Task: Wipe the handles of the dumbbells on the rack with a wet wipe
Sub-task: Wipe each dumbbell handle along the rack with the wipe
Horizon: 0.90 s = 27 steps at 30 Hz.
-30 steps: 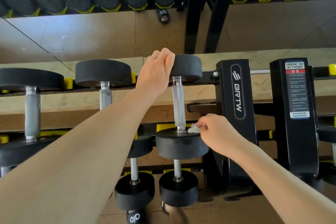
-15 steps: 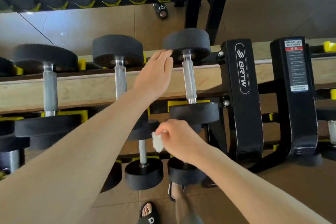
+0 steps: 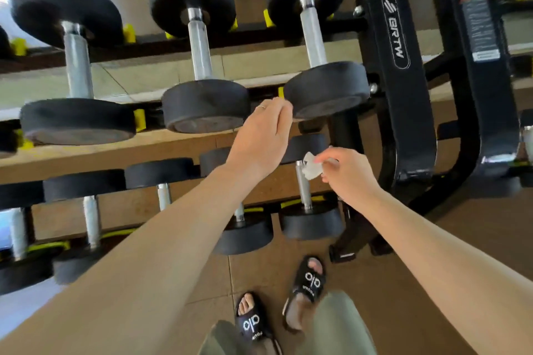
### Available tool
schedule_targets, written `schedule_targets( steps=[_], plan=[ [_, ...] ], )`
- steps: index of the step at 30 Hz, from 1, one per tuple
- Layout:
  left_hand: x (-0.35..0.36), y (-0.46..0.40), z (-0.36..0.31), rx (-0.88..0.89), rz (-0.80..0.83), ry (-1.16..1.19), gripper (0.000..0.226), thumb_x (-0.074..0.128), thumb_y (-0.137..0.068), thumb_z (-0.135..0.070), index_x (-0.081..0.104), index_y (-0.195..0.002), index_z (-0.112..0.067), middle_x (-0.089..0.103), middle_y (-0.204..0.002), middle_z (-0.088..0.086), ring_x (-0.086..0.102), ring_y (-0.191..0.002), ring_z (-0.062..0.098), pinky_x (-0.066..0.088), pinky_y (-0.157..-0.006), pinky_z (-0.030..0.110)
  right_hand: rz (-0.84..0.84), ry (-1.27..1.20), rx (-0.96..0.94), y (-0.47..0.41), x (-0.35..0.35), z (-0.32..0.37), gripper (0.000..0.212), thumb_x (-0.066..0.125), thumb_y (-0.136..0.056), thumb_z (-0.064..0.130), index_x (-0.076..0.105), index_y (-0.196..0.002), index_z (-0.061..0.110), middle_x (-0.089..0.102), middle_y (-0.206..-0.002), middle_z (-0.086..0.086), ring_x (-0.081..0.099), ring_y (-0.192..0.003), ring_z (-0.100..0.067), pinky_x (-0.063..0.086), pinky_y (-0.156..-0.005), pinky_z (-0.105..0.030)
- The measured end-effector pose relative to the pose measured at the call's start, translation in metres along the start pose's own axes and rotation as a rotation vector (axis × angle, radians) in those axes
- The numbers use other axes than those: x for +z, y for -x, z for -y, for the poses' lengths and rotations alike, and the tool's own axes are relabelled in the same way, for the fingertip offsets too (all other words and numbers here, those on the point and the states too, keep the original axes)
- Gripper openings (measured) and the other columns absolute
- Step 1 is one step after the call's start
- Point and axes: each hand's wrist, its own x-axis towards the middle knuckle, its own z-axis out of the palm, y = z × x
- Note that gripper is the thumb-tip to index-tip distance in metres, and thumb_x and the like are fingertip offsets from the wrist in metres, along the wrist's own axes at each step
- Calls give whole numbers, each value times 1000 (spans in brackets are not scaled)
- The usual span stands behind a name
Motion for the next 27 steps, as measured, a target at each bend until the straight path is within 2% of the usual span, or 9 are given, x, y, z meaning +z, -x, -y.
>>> schedule_targets(
  steps=[4,8,10,13,17,20,22,25,27],
  plan=[
    [22,10,27,7,27,-47,37,31,-111,-24,53,-139,-16,61,-131,1,56,-117,16,48,-98,32,-49,-16,-1,-1,26,-29,28,49,-98,14,70,-114,20,70,-107,-3,64,-91,-13,44,-66,-13],
    [60,8,63,-75,17,8,42,30,-111,-35,46,-148,-23,57,-140,0,53,-127,17,41,-101,26,-35,60,-148,-14,56,-66,25,62,-93,20,70,-116,17,69,-112,3,59,-92,-3,40,-67,0],
    [83,4,79,-82,44,18,43,31,-110,-39,42,-150,-26,56,-141,1,53,-127,18,43,-101,30,-54,105,-230,-24,67,-81,23,65,-91,22,71,-113,16,69,-111,2,61,-95,-6,40,-74,-5],
    [119,-8,105,-61,52,-5,46,34,-109,-42,37,-153,-31,52,-147,2,50,-131,19,42,-103,32,-36,320,-370,-47,84,-102,19,55,-97,17,69,-109,14,63,-108,-2,61,-91,-12,44,-72,-12],
    [158,-29,139,-3,44,-45,48,36,-107,-47,35,-154,-35,44,-154,-3,44,-138,18,40,-112,38,-21,521,-547,-80,115,-127,27,58,-92,9,61,-117,18,57,-112,-4,62,-94,-21,55,-77,-33],
    [186,-44,164,60,20,-53,46,36,-108,-44,39,-153,-33,47,-151,-3,42,-139,19,38,-114,38,-65,680,-699,-106,141,-148,41,70,-80,3,57,-115,19,56,-108,-3,57,-91,-19,44,-64,-24],
    [200,-50,177,100,-6,-63,44,34,-109,-43,42,-151,-31,51,-146,-3,45,-135,18,39,-112,36,-117,743,-811,-121,156,-159,44,75,-73,0,60,-111,16,59,-107,-5,56,-91,-21,43,-63,-26],
    [218,-56,192,145,-75,-43,39,31,-110,-40,46,-144,-31,54,-134,-4,51,-118,14,46,-101,33,-147,782,-940,-135,169,-168,44,73,-70,-3,66,-111,8,63,-113,-10,58,-97,-27,55,-76,-38],
    [228,-60,200,193,-151,-27,36,30,-109,-39,49,-139,-30,55,-127,-4,53,-109,13,48,-94,34,-197,878,-993,-141,173,-173,33,71,-76,5,68,-109,7,64,-115,-10,57,-102,-28,54,-85,-41]
  ],
)
